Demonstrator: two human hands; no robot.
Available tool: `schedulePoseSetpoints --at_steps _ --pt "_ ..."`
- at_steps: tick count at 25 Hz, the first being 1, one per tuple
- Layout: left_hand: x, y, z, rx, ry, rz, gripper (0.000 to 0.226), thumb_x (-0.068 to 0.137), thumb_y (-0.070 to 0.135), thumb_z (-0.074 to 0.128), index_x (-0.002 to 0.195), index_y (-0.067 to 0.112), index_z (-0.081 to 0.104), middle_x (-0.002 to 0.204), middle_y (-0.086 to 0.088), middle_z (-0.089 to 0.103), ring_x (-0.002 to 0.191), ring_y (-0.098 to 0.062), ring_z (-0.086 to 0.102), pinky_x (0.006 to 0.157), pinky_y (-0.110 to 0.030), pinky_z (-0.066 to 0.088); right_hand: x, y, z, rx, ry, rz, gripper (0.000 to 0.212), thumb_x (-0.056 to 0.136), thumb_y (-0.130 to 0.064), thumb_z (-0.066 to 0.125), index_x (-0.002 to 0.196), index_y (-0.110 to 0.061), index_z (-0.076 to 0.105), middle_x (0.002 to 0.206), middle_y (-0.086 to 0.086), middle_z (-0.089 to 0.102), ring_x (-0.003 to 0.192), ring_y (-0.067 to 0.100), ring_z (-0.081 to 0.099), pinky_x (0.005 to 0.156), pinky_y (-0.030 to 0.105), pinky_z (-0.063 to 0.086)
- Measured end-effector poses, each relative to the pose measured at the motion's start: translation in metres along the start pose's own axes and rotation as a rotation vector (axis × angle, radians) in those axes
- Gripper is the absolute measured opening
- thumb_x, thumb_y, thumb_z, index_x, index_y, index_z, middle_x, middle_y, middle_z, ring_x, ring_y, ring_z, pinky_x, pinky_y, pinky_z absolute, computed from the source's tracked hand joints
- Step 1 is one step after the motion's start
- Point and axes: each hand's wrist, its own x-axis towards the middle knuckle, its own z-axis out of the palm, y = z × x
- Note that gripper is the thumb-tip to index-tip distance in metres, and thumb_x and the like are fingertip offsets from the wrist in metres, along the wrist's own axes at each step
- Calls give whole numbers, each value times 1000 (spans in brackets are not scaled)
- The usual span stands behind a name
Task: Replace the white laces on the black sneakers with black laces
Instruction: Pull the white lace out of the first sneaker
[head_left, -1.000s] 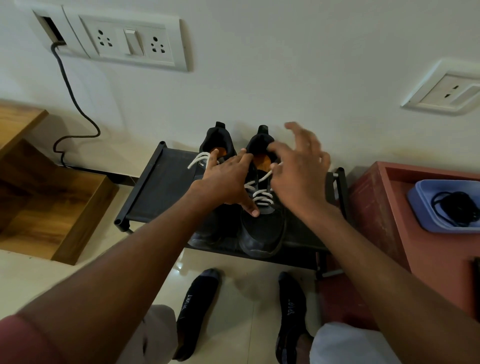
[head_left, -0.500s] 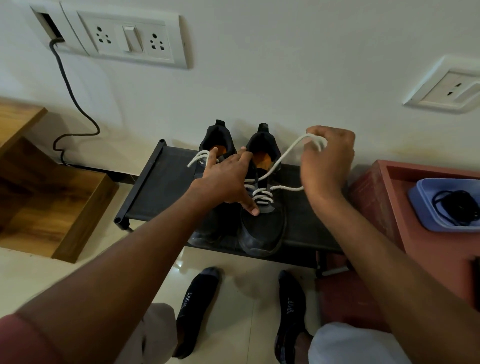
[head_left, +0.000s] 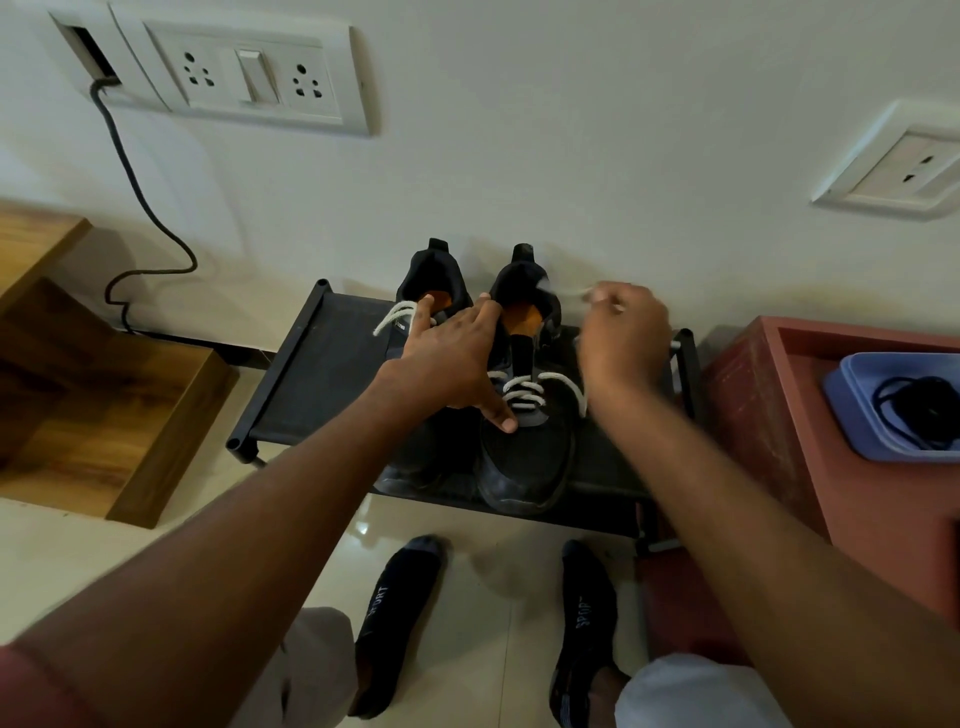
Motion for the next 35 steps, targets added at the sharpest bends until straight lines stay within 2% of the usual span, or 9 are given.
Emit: schedulePoseSetpoints --at_steps 3,5,7,9,11,15,23,28,35 --pt "-3 -1 -1 14 -6 8 130 55 75 87 154 23 22 167 -1 31 154 -25 31 124 -62 -9 41 -5 -41 486 59 354 24 102 -2 50 94 -4 73 66 -6 64 64 12 65 59 24 48" --pt "-2 3 -4 18 -46 23 131 58 73 86 160 30 16 173 -3 16 158 -25 20 123 -63 -13 45 1 -54 272 -176 369 20 99 0 56 82 -2 67 64 2 66 56 15 62 54 24 49" --pt "-2 7 -6 46 -56 56 120 60 72 85 157 41 23 171 -5 14 157 -30 18 122 -64 -9 43 15 -49 -381 -450 139 10 90 -11 69 93 -4 76 82 11 73 73 26 70 66 34 57" --pt "-2 14 -9 127 9 93 99 62 74 82 148 46 42 158 -3 23 148 -34 25 122 -60 10 34 16 -43 -770 -636 -157 43 87 -19 76 129 -15 68 123 13 67 112 34 66 91 42 56" --pt "-3 21 -13 145 91 103 71 69 71 80 132 46 60 132 1 31 132 -30 31 114 -53 28 28 7 -43 -702 -819 -338 86 85 -23 84 157 -33 38 149 10 43 135 32 49 105 43 48" --pt "0 26 -10 62 116 66 34 83 58 78 112 42 74 110 3 29 121 -29 38 102 -49 38 12 10 -37 -656 -1064 -365 121 71 -49 94 161 -48 13 157 4 29 145 32 40 115 49 43" --pt "6 29 10 -339 200 -2 6 82 17 83 78 16 80 88 1 68 81 -19 65 64 -28 43 -7 22 -17 -765 -938 -403 129 54 -49 101 148 -48 13 153 4 25 130 42 55 93 55 56" --pt "-9 13 -6 -785 95 -128 16 83 11 85 72 12 74 70 3 72 72 -6 67 67 -20 50 -6 27 -18 -743 -897 -398 123 54 -47 102 142 -47 16 152 1 26 131 41 54 85 48 51" --pt "-5 25 -4 -504 109 44 16 90 28 79 97 14 76 84 1 72 77 -13 68 74 -29 56 -7 27 -15 -714 -893 -378 133 51 -46 103 150 -41 15 151 1 26 130 40 54 92 55 57"
